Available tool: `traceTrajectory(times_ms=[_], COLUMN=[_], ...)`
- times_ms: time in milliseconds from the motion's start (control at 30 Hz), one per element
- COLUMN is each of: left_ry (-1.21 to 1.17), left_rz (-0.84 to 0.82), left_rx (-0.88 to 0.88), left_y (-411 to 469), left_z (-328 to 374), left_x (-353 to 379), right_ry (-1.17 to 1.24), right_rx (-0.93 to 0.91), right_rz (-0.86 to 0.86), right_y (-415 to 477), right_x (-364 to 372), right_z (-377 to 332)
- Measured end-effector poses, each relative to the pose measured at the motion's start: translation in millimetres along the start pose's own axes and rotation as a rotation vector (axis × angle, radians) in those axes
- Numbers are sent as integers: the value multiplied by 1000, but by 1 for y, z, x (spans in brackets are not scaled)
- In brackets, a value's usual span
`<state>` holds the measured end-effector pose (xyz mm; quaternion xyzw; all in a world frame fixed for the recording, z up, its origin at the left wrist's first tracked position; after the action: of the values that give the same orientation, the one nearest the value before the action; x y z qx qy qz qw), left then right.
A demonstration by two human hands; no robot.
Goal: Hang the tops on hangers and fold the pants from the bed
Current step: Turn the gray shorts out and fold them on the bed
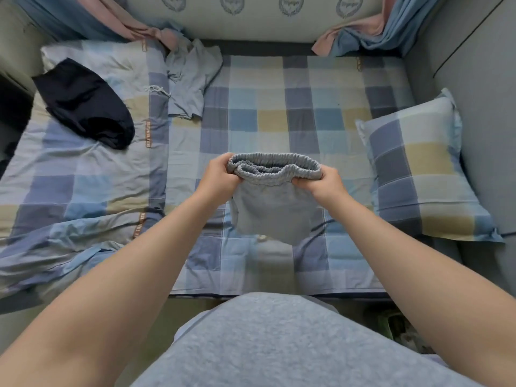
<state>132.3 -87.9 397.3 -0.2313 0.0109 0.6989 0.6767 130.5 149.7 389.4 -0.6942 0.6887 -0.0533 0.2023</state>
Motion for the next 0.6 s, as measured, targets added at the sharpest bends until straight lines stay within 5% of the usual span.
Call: traceTrajectory(times_ms=[300, 600], left_ry=[36, 165], left_rz=[80, -51], left_rx=[151, -97], left_y=[17, -5], left_z=[33, -93], left_x=[-13, 31], right_ry=[-75, -345], right_rx=[-162, 117], right_rz=[38, 6], right_y=[15, -8], right_x=[-10, 15], right_z=[-33, 95])
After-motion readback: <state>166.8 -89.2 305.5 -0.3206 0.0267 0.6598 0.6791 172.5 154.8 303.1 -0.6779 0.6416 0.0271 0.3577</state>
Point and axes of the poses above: each hand's wrist, its own y-axis towards the middle knuckle, its own x-axis out of the palm, z = x × y, the point moved 3 cm from there along y, towards the middle knuckle, and after that the axes turned 2 degrees about z, right-handed, at the moved point
